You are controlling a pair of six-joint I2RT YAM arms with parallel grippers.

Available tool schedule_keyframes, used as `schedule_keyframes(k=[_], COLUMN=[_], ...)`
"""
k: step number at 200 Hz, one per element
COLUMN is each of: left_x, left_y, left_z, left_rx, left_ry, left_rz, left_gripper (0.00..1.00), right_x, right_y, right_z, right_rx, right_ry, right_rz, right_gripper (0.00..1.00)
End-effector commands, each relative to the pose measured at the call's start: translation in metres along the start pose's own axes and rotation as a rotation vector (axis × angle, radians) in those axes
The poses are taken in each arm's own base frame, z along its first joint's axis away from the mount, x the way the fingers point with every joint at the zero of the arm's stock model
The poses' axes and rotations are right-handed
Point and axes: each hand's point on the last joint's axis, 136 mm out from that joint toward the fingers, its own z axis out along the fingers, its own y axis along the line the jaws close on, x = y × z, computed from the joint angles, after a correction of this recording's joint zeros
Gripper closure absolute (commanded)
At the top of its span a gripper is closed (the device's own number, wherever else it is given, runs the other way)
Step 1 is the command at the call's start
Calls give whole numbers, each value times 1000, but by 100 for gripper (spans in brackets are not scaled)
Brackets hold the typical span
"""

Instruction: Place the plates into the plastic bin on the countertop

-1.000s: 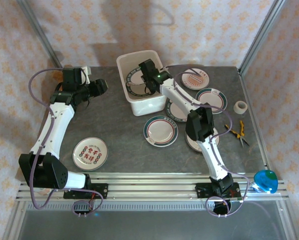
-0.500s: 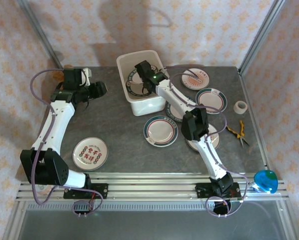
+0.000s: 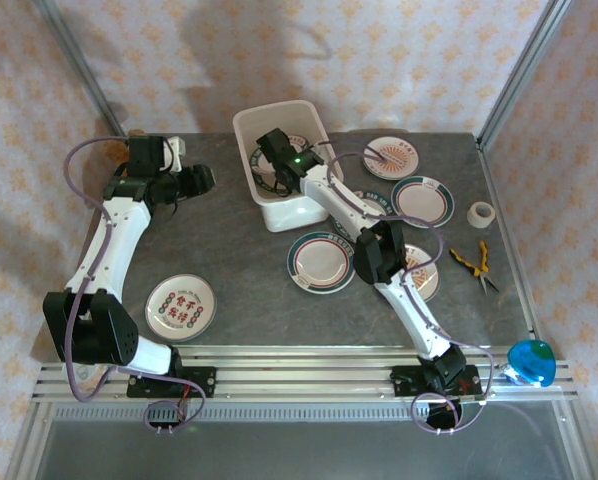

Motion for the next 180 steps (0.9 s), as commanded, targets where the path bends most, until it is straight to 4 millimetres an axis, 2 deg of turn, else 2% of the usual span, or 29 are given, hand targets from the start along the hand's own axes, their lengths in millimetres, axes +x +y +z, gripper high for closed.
schedule_keyframes(k=[1, 31, 93, 125, 147, 164, 180], left_x=[-2, 0, 3, 7, 11, 13, 16], left_y=[-1, -1, -1, 0, 3, 4, 6], left_z=[-7, -9, -11, -13, -16, -18, -20], left_rx=[8, 6, 9, 1, -10, -17, -26], left_ry=[1, 3, 1, 4, 10, 8, 8], left_rz=[15, 16, 15, 9, 4, 3, 0], left_gripper=[41, 41, 41, 41, 41, 41, 41], right_x=[-5, 5, 13, 18, 21, 21, 23], right_y=[7, -3, -13, -29, -31, -30, -31], right_z=[-5, 1, 15, 19, 21, 24, 27], right_rx=[-23, 4, 18, 71, 69, 64, 66], right_ry=[-55, -42, -61, -50, -44, -44, -38], right_rz=[59, 84, 127, 161, 165, 166, 168], right_gripper=[100, 100, 100, 100, 99, 96, 89])
